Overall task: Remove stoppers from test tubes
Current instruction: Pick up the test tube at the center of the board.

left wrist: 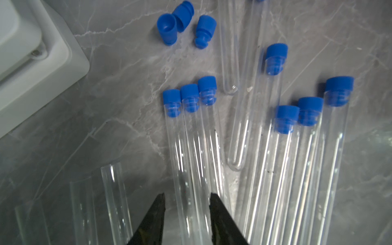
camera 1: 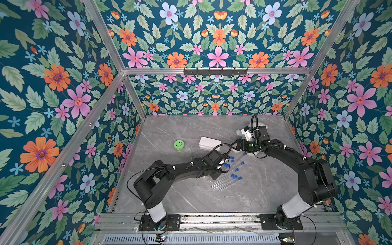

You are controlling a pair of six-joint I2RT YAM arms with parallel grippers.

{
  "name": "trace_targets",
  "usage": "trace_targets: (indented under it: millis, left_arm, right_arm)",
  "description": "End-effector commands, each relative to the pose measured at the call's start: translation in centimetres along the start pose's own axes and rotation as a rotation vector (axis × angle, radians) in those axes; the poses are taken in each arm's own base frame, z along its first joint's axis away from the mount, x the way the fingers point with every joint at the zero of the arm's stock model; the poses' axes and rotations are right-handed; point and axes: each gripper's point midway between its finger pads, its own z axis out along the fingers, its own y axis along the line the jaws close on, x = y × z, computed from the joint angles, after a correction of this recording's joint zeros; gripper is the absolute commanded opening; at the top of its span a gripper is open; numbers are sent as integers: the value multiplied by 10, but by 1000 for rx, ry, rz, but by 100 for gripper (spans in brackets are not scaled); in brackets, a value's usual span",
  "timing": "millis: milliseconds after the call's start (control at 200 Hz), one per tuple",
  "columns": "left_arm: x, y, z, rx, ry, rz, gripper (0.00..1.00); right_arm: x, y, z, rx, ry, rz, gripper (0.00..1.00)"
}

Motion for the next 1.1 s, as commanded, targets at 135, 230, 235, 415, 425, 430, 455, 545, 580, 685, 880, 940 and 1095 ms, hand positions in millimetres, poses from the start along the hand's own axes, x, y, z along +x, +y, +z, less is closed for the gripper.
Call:
trace_targets:
  millis: [135,230,235,415,425,430,455,545,580,685,880,940,1095]
  left_arm:
    - [1,7,8,-35,17,-8,36]
    - [1,8,10,-42,23,-11,33]
    - [2,8,11,-42,23,-11,33]
    - [0,9,10,-43,21,-16,31]
    - [0,9,10,-43,21,-16,30]
    - [1,9,10,-43,22,-16,30]
    - [1,9,10,-42,22,-16,30]
    - [2,11,10,-45,27,-22,30]
    - [3,11,10,-47,29,-24,29]
    - [5,13,12,-53,38,-30,29]
    - [8,14,15,-57,48,-29,28]
    - [9,14,16,-57,52,-28,29]
    - [11,14,20,-57,65,-24,28]
  right_arm:
    - [-4,5,-1,-23,-14,-14,96]
    - [-4,6,-2,-29,-16,-17,96]
    - [-4,7,-3,-29,-17,-18,96]
    - [-4,8,-3,-33,-20,-21,96]
    - [-4,8,-3,-33,-20,-21,96]
    - [-5,8,-3,-33,-21,-21,96]
    - [-5,8,-4,-33,-21,-22,96]
    - [-5,9,-4,-35,-22,-23,96]
    - [-5,9,-4,-35,-23,-24,96]
    - [-5,9,-5,-36,-24,-24,96]
    - [-5,11,-6,-37,-26,-25,96]
    - [-6,10,-6,-35,-28,-25,96]
    - [-6,11,-7,-36,-31,-27,96]
